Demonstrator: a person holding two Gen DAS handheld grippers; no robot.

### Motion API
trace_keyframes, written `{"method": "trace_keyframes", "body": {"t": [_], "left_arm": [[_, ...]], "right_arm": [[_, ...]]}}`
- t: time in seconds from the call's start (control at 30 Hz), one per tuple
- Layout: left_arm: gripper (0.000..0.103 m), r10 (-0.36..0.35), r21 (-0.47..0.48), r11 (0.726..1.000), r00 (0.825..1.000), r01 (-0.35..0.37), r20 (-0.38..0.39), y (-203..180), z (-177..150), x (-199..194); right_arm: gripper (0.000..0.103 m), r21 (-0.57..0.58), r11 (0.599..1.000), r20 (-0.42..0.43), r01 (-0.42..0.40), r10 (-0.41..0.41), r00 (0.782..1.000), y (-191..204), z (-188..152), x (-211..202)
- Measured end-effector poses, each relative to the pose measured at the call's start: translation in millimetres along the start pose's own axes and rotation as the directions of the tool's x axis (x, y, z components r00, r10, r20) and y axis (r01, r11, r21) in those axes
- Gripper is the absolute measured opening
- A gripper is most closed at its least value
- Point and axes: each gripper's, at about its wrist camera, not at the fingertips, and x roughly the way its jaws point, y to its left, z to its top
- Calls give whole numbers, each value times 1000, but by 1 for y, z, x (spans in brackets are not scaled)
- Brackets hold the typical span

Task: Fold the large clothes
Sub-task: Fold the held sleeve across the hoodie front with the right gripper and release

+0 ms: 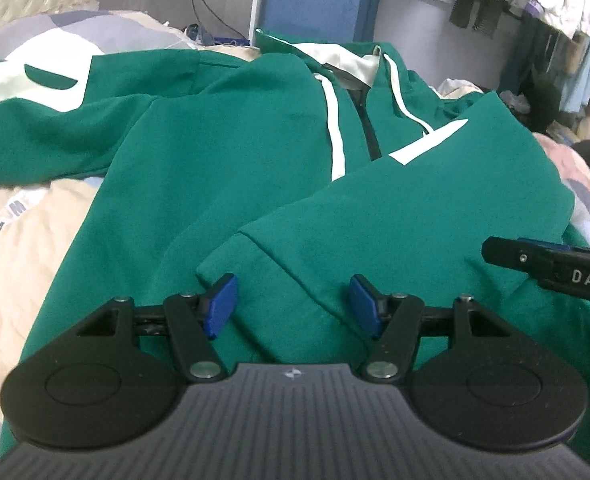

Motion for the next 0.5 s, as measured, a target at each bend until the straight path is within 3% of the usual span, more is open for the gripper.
{"method": "trace_keyframes", "body": {"t": [0.2, 0.5], "left_arm": [[67, 15, 15, 1000, 1000, -15, 10, -4, -2, -1], [68, 45, 24, 999, 998, -47, 51, 0, 4, -17]], "right_arm": [[48, -18, 1000, -75, 5, -6, 997, 0, -2, 14], [48, -26, 1000, -87, 5, -7, 996, -1, -1, 14]]}}
